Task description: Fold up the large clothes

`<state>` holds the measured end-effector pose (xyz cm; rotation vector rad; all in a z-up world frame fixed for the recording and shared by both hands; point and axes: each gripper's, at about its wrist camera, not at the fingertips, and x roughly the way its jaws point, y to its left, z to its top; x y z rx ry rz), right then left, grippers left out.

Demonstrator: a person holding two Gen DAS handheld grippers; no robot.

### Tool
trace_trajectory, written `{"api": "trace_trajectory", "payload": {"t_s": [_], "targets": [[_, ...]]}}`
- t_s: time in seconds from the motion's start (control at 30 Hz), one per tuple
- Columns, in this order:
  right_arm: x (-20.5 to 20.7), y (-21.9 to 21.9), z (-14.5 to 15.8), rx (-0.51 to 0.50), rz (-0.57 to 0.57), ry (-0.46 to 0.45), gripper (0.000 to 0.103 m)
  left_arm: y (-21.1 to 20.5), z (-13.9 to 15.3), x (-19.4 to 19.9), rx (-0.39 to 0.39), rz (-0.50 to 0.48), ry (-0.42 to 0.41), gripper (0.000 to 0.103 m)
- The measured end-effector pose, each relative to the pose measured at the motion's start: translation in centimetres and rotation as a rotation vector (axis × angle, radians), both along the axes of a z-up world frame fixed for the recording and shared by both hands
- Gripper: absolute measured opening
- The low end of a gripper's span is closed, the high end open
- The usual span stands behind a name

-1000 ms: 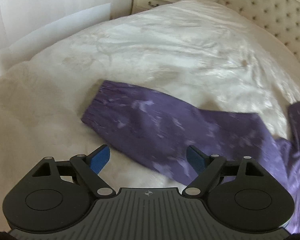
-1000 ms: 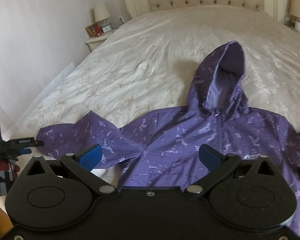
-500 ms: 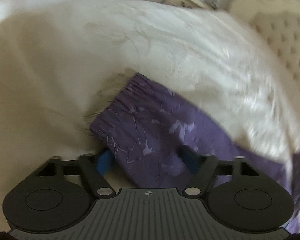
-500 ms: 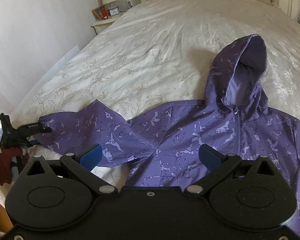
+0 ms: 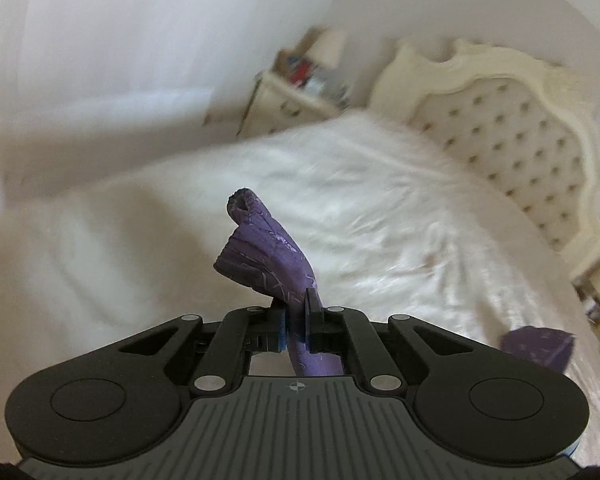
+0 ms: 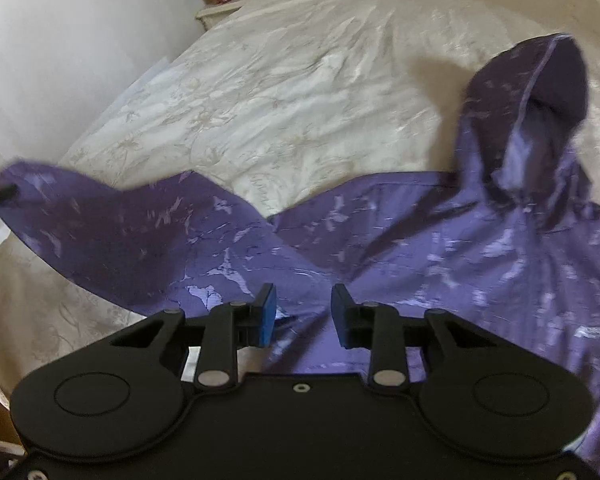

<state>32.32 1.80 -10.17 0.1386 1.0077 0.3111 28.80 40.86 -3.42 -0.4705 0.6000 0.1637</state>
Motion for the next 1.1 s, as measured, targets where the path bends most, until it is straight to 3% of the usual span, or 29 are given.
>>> {"api": "trace_trajectory", "payload": {"t_s": [0.17,0.37,0.47,0.6,0.73,0.93,1.1], "targets": [[2.2,2.5,-3.5,0.034,0.033,0.024,0.042,-2.2,3.3,-0.1,0.014,-0.070,-0.088,0.007],[5.9,4.6,-9.3,0.035,-0.015,0.147,0.040,-5.5,3.5,1.3,0.019,-0.180,-0.139,0.007],[7.1,4.8,-10.6,0.055,-0.048,0.177,0.044,-7.3,3.1,1.7,0.003,-0.242,-0.155,0.007],[7.6,4.2,-11.0,0.082,-0.036,0.178,0.044,-9.9,3.7,2.0,0.023,-0.329,-0.204,0.007],[6.6,2.4,-10.0,0.153,-0.037,0.169,0.044,-12.8,4.4,2.5,-0.017,-0.418,-0.248,0.007],[3.0,-3.1,-6.7,0.249,-0.125,0.112,0.051,-18.7,4.5,3.0,-0.043,-0.566,-0.285,0.007],[0.3,-8.1,-5.7,0.236,-0.184,0.115,0.052,-24.1,3.3,3.2,-0.070,-0.657,-0.276,0.008]]}}
